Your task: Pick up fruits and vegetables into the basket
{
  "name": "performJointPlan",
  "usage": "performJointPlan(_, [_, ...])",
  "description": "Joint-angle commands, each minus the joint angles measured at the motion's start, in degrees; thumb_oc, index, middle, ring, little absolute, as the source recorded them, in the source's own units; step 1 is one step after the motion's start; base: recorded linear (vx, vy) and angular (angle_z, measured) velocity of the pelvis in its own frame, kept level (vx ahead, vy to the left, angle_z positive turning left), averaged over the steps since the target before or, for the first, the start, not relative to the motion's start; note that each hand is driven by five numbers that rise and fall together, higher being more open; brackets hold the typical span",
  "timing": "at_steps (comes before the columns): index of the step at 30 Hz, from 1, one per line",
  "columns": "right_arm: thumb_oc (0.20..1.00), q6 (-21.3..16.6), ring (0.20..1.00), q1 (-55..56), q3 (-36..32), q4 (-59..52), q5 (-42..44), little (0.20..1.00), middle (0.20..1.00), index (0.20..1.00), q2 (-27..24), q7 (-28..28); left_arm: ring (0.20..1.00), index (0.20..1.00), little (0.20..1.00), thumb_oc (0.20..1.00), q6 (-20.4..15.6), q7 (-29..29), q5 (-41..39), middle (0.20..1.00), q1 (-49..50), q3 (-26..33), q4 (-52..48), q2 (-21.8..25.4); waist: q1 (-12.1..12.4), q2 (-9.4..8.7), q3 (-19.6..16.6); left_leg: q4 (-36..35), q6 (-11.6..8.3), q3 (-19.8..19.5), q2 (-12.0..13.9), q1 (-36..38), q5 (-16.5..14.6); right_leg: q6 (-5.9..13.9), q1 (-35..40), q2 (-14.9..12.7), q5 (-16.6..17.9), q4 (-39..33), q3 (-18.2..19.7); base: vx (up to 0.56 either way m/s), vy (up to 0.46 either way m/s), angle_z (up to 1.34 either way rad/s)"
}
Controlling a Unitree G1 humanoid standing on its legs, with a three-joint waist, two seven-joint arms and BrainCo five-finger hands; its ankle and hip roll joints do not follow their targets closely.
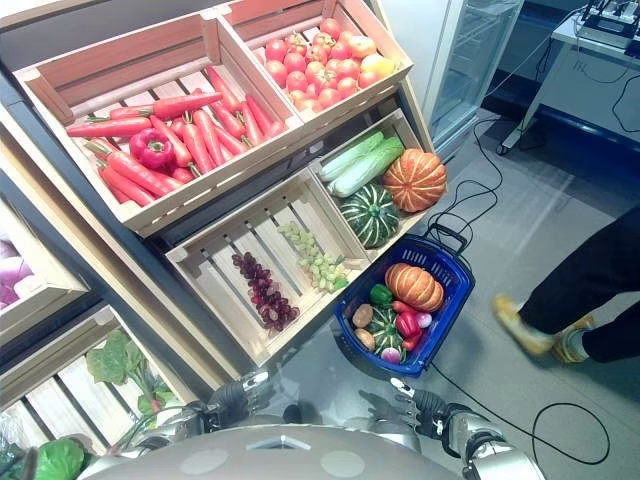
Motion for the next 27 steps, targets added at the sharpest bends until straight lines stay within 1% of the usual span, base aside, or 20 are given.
performJointPlan(1, [1.0,2.2,1.0,-2.1,1.0,3.4,0.6,1.0,1.0,1.0,2.5,1.6,1.0,1.0,1.0,1.0,-1.0,-0.1,0.4,1.0,-3.7,-0.7,3.7,-2.6,-0.5,-0.72,2.0,1.6,3.07,2.3,-3.9,1.7,-7.3,1.17,-2.2,0.4,-1.2,3.2,2.2,0.0,0.0,0.0])
performJointPlan(5, [1.0,2.0,1.0,-2.2,1.1,3.5,0.4,1.0,1.0,1.0,2.4,1.8,1.0,1.0,1.0,1.0,-1.7,-0.5,-1.3,1.0,-3.7,-0.6,3.8,-2.6,-0.5,-0.7,2.0,1.6,3.05,2.4,-3.9,1.6,-7.3,1.2,-2.3,0.4,-1.1,3.2,2.2,0.0,0.0,0.0])
performJointPlan(7, [1.0,1.9,1.0,-2.2,1.1,3.5,0.4,1.0,1.0,1.0,2.3,1.9,1.0,1.0,1.0,1.0,-2.2,-0.5,-0.6,1.0,-3.7,-0.6,3.7,-2.6,-0.5,-0.69,2.1,1.7,3.07,2.5,-3.9,1.6,-7.3,1.16,-2.4,0.4,-1.1,3.3,2.2,0.0,0.0,0.0])
performJointPlan(9, [1.0,2.0,1.0,-2.2,1.2,3.5,0.6,1.0,1.0,1.0,2.4,1.7,1.0,1.0,1.0,1.0,-3.8,-0.1,2.2,1.0,-3.8,-0.9,3.5,-2.5,-0.5,-0.67,2.2,1.9,3.06,2.4,-3.9,1.5,-7.4,1.16,-2.5,0.4,-1.2,3.4,2.2,0.0,0.0,0.0])
performJointPlan(10, [1.0,2.0,1.0,-2.3,1.3,3.4,0.6,1.0,1.0,1.0,2.4,1.7,1.0,1.0,1.0,1.0,-5.2,0.0,3.1,1.0,-3.9,-1.5,3.6,-2.4,-0.6,-0.68,2.2,1.9,3.1,2.4,-3.9,1.4,-7.3,1.1,-2.6,0.5,-1.2,3.5,2.3,0.0,0.0,0.0])
performJointPlan(11, [1.0,1.9,1.0,-2.3,1.4,3.5,0.6,1.0,1.0,1.0,2.4,1.7,1.0,1.0,1.0,1.0,-5.6,0.1,3.4,1.0,-4.0,-1.6,3.6,-2.4,-0.6,-0.69,2.2,1.9,3.09,2.4,-3.9,1.4,-7.3,1.09,-2.5,0.5,-1.2,3.5,2.3,0.0,0.0,0.0])
performJointPlan(12, [1.0,1.8,1.0,-2.3,1.4,3.6,0.4,1.0,1.0,1.0,2.3,1.8,1.0,1.0,1.0,1.0,-6.6,0.3,4.2,1.0,-4.0,-1.9,3.5,-2.4,-0.6,-0.66,2.2,1.9,3.07,2.5,-3.9,1.6,-7.4,1.07,-2.5,0.6,-1.3,3.4,2.3,0.0,0.0,0.0])
performJointPlan(16, [1.0,0.9,1.0,-2.3,1.7,3.5,-0.6,1.0,1.0,1.0,2.2,1.9,1.0,1.0,1.0,1.0,-10.2,0.5,4.9,1.0,-4.1,-2.8,2.8,-2.2,-0.9,-0.57,2.0,1.8,3.04,2.5,-3.8,1.7,-7.4,1.11,-2.5,0.7,-1.3,3.5,2.7,0.0,0.0,0.0])
performJointPlan(17, [1.0,0.3,1.0,-2.5,1.9,3.3,-1.4,1.0,1.0,1.0,2.1,2.1,1.0,1.0,1.0,1.0,-11.6,0.7,4.8,1.0,-4.3,-3.1,2.4,-2.0,-0.9,-0.56,2.1,2.1,3.01,2.6,-3.8,1.6,-7.5,1.11,-2.5,0.8,-1.4,3.6,2.7,0.0,0.0,0.0])
performJointPlan(18, [1.0,0.3,1.0,-2.5,1.9,3.3,-1.4,1.0,1.0,1.0,2.0,2.1,1.0,1.0,1.0,1.0,-11.7,0.8,4.8,1.0,-4.4,-3.2,2.3,-1.9,-0.9,-0.56,2.1,2.1,3.01,2.6,-3.8,1.6,-7.5,1.11,-2.5,0.8,-1.4,3.6,2.7,0.0,0.0,0.0])
performJointPlan(19, [1.0,-0.2,1.0,-2.5,2.1,3.1,-1.5,1.0,1.0,1.0,2.0,2.0,1.0,1.0,1.0,1.0,-13.0,1.3,4.7,1.0,-4.5,-3.5,2.0,-1.8,-0.9,-0.54,2.1,2.2,3.02,2.6,-3.8,1.6,-7.5,1.09,-2.5,0.8,-1.4,3.6,2.8,0.0,0.0,0.0])
performJointPlan(21, [1.0,-0.9,1.0,-2.6,2.4,2.9,-1.3,1.0,1.0,1.0,1.9,1.7,1.0,1.0,1.0,1.0,-14.8,3.1,4.2,1.0,-4.7,-3.7,1.6,-1.7,-1.0,-0.58,2.2,2.4,3.03,2.6,-3.8,1.5,-7.6,1.08,-2.5,0.8,-1.4,3.7,2.9,0.0,0.0,0.0])
performJointPlan(22, [1.0,-1.7,1.0,-2.7,2.4,2.8,-1.7,1.0,1.0,1.0,1.9,1.4,1.0,1.0,1.0,1.0,-17.4,6.0,3.7,1.0,-5.0,-3.6,1.2,-1.6,-1.1,-0.58,2.2,2.5,3.03,2.6,-3.7,1.5,-7.6,1.03,-2.6,0.9,-1.5,3.7,3.1,0.0,0.0,0.0])
performJointPlan(24, [1.0,-2.7,1.0,-2.8,2.3,2.8,-2.0,1.0,1.0,1.0,1.6,1.0,1.0,1.0,1.0,1.0,-19.2,9.7,3.5,1.0,-5.2,-3.4,0.5,-1.5,-1.0,-0.57,2.3,2.7,3.0,2.6,-3.7,1.4,-7.7,0.96,-2.6,0.9,-1.6,3.8,3.1,0.0,0.0,0.0])
performJointPlan(25, [1.0,-4.4,1.0,-2.9,2.4,2.6,-2.6,1.0,1.0,1.0,1.6,0.0,1.0,1.0,1.0,1.0,-21.2,13.0,3.5,1.0,-5.5,-2.7,0.1,-1.3,-1.0,-0.56,2.4,2.9,2.97,2.4,-3.7,1.4,-7.8,0.91,-2.6,0.9,-1.6,3.9,3.1,0.0,0.0,0.0])
performJointPlan(27, [1.0,-5.9,1.0,-3.0,2.2,2.4,-2.3,1.0,1.0,1.0,1.4,-1.0,1.0,1.0,1.0,1.0,-22.3,15.1,3.5,1.0,-5.7,-1.8,-0.5,-1.1,-1.0,-0.51,2.5,3.1,2.93,2.1,-3.8,1.3,-7.8,0.85,-2.6,0.9,-1.6,3.9,3.0,0.0,0.0,0.0])
